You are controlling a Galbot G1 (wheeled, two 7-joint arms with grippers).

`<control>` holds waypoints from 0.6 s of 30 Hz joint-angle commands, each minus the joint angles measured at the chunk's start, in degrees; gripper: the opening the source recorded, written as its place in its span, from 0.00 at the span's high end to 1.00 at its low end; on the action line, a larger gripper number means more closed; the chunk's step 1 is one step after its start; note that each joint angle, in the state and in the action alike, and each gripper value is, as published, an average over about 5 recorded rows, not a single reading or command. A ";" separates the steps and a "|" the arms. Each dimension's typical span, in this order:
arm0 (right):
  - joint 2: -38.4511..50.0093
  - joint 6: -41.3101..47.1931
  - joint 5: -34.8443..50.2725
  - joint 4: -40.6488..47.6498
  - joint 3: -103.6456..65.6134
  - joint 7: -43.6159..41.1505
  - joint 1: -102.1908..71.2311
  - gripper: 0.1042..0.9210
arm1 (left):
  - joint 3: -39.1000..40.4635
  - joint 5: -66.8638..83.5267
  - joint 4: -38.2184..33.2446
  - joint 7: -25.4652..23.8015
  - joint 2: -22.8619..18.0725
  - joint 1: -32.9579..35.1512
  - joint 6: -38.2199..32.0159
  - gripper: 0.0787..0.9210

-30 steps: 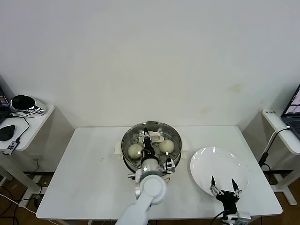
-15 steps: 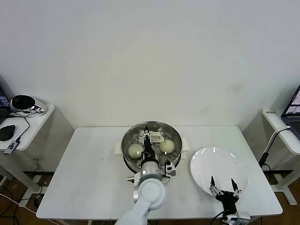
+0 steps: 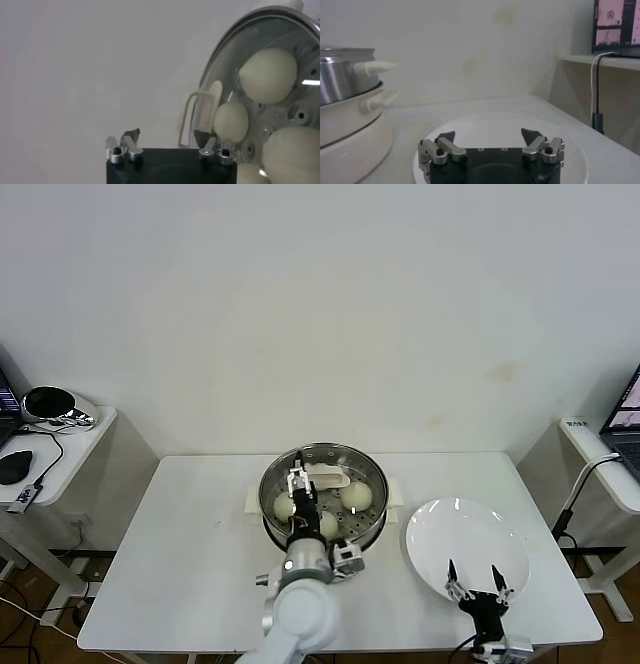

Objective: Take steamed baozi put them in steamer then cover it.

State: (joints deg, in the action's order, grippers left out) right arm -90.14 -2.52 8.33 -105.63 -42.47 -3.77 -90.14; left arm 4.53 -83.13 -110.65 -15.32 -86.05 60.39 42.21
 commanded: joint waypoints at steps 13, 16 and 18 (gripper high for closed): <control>8.37 -1.57 2.74 -5.23 5.42 -0.38 -4.82 0.12 | -36.54 65.40 -15.42 16.15 4.82 19.96 -27.38 0.12; 10.71 -1.59 2.65 -5.94 7.62 0.00 -6.30 0.12 | -43.39 69.10 -13.22 17.47 3.40 26.05 -31.58 0.12; 10.86 -1.62 2.42 -6.32 8.45 -0.08 -7.05 0.12 | -45.56 71.58 -13.03 17.97 2.49 30.39 -33.25 0.12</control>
State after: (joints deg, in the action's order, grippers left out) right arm -85.22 -3.18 10.23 -109.58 -38.71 -4.15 -93.54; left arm -16.77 -40.90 -123.23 -3.64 -82.10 73.34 24.06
